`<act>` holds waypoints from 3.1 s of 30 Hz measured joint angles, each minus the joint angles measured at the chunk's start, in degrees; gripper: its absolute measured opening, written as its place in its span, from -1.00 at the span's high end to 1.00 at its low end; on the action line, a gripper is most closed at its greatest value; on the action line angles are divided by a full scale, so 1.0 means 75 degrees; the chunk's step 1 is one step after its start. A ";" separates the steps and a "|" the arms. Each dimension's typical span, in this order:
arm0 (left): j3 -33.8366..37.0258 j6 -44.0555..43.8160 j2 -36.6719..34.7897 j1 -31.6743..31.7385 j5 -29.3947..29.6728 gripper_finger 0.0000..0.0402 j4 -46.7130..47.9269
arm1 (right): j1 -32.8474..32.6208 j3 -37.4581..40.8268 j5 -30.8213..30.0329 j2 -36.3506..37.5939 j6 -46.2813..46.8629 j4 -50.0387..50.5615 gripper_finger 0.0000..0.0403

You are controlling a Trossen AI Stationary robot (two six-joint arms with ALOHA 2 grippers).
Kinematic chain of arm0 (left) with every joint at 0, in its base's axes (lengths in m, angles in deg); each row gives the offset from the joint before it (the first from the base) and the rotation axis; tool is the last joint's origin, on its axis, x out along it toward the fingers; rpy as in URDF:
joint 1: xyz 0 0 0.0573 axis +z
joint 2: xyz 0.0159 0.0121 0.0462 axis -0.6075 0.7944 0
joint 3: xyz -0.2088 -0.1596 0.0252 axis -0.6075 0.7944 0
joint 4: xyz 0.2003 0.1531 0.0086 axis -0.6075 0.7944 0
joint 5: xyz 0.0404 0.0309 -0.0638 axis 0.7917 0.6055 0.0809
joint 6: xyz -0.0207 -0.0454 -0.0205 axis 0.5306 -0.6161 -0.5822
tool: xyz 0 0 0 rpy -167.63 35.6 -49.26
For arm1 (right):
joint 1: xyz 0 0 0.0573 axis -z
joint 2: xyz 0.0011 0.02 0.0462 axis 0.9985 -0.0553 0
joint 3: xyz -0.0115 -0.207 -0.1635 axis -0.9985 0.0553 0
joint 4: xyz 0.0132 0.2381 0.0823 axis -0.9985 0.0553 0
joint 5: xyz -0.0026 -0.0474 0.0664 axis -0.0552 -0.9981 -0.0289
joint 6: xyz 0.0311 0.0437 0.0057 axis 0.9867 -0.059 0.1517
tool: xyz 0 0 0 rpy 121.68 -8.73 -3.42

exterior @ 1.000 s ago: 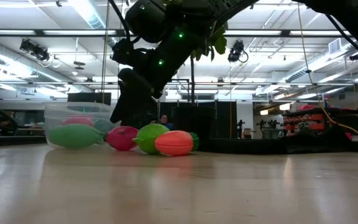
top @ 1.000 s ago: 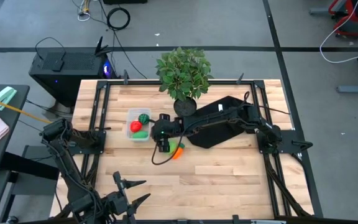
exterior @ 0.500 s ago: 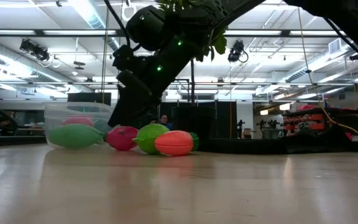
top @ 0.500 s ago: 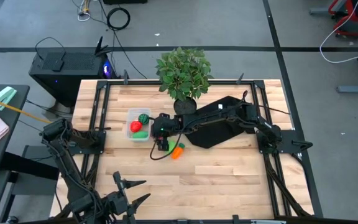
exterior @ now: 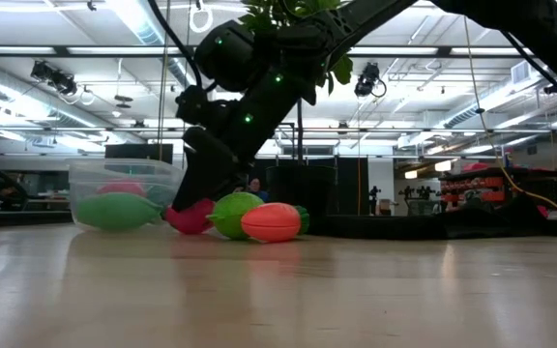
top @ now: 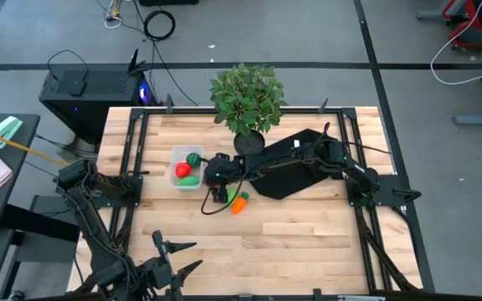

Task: Pick and placing Produce into tupperware
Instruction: Put the dragon fruit into the bin

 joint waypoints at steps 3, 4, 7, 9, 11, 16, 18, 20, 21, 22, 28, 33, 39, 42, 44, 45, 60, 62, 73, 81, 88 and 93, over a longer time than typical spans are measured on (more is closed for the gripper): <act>0.0000 0.0000 0.0000 0.0000 0.0000 -0.15 0.0000 | 0.0000 0.0000 0.0010 0.0000 0.0028 0.0080 -0.46; 0.0000 0.0000 0.0000 0.0000 0.0000 -0.15 0.0000 | 0.0000 0.0000 0.0032 0.0000 0.0029 0.0082 -0.46; 0.0000 0.0000 0.0000 0.0000 0.0000 -0.15 0.0000 | 0.0000 0.0000 0.0055 0.0000 0.0029 0.0114 -0.46; 0.0000 0.0000 0.0000 0.0000 0.0000 -0.15 0.0003 | 0.0000 0.0000 0.0055 0.0000 0.0032 0.0127 -0.46; 0.0000 -0.0003 0.0000 0.0000 0.0000 -0.15 0.0002 | 0.0000 0.0000 0.0055 0.0000 0.0032 0.0158 -0.45; 0.0000 -0.0003 0.0000 0.0000 0.0000 -0.15 0.0003 | 0.0000 0.0000 0.0055 0.0003 0.0032 0.0240 -0.34; 0.0000 -0.0003 0.0000 0.0000 0.0000 -0.15 0.0003 | 0.0000 0.0000 0.0055 0.0005 0.0032 0.0243 -0.27; 0.0000 -0.0003 0.0000 0.0000 0.0000 -0.15 0.0003 | 0.0000 0.0000 0.0055 0.0008 0.0030 0.0245 -0.20; 0.0000 -0.0005 0.0000 0.0000 0.0000 -0.15 0.0003 | 0.0000 0.0000 0.0055 0.0011 0.0032 0.0246 -0.17; 0.0000 -0.0005 0.0000 0.0000 0.0000 -0.15 0.0003 | 0.0000 0.0000 0.0055 0.0012 0.0030 0.0244 -0.14; 0.0000 -0.0006 0.0000 0.0000 0.0000 -0.15 0.0003 | 0.0000 0.0000 0.0055 0.0015 0.0031 0.0241 -0.05; 0.0000 -0.0006 0.0000 0.0000 0.0000 -0.15 0.0003 | 0.0000 0.0000 -0.0081 0.0015 0.0029 0.0242 -0.06; 0.0000 -0.0006 0.0000 0.0000 0.0000 -0.15 0.0003 | -0.0008 -0.0005 -0.0090 0.0017 0.0026 0.0305 -0.04; 0.0000 -0.0008 0.0000 0.0001 0.0000 -0.15 0.0003 | -0.0009 -0.0009 -0.0090 0.0082 0.0026 0.0569 -0.05; 0.0000 -0.0008 0.0000 0.0000 0.0002 -0.15 0.0003 | -0.0009 -0.0009 -0.0098 0.0142 0.0023 0.0724 -0.06; 0.0000 -0.0009 0.0000 0.0003 0.0000 -0.15 0.0003 | -0.0009 -0.0009 -0.0141 0.0193 0.0022 0.0919 -0.06; 0.0000 0.0000 0.0000 0.0003 -0.0057 -0.15 -0.0016 | -0.0628 -0.0213 -0.0979 0.1271 -0.0301 0.1593 -0.05; 0.0000 0.0003 0.0000 0.0002 -0.0058 -0.15 -0.0017 | -0.0664 -0.0213 -0.0988 0.1411 -0.0376 0.1433 -0.05; 0.0000 0.0006 0.0000 0.0000 -0.0056 -0.15 -0.0034 | -0.0463 -0.0210 -0.0429 0.1048 -0.0417 -0.0384 -0.05; 0.0000 0.0008 0.0000 0.0000 -0.0058 -0.15 -0.0029 | -0.0220 -0.0210 -0.0382 0.0880 -0.0511 -0.1416 -0.05; 0.0000 0.0015 0.0000 0.0000 -0.0056 -0.15 -0.0023 | 0.0009 -0.0219 0.0396 0.0723 -0.0117 -0.2502 -0.05; 0.0000 0.0018 0.0000 0.0000 -0.0056 -0.15 -0.0032 | 0.0055 -0.0204 0.0471 0.0466 0.0134 -0.2853 -0.05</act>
